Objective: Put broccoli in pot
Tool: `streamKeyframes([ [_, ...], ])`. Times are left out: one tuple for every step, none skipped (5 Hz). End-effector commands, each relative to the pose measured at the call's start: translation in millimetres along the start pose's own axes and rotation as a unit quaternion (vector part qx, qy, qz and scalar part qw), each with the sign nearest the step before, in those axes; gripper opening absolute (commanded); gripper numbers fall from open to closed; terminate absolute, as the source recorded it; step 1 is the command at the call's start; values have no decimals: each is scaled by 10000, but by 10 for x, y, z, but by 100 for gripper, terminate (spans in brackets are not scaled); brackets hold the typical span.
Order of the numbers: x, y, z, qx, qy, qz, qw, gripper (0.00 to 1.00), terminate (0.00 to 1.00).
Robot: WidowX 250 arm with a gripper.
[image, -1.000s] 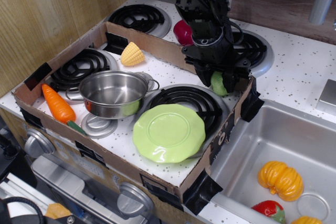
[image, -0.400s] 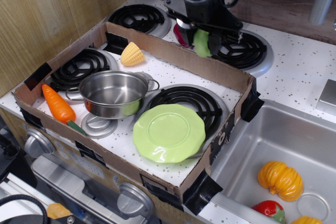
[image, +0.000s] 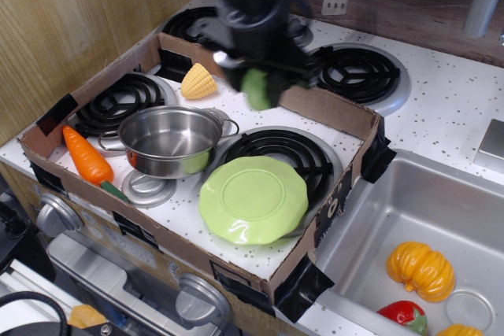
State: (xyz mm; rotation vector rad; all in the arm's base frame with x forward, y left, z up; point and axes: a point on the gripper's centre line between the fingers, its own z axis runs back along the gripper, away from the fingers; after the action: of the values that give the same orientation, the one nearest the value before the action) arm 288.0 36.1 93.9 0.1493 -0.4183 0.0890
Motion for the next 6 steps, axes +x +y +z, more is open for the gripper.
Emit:
streamKeyframes([
  [-68, 406, 36, 303, -308, -3, 9991, 0, 0],
  [-55, 610, 12, 579, -445, -164, 9972, 0, 0],
  [-47, 666, -69, 464, -464, -550, 9963, 100, 0],
  [-99, 485, -172, 164, -306, -375, 9987, 100, 0],
  [-80, 432, -227, 93, -364, -364, 9986, 100, 0],
  [-6, 385, -165, 139, -394, -402, 9983, 100, 0],
])
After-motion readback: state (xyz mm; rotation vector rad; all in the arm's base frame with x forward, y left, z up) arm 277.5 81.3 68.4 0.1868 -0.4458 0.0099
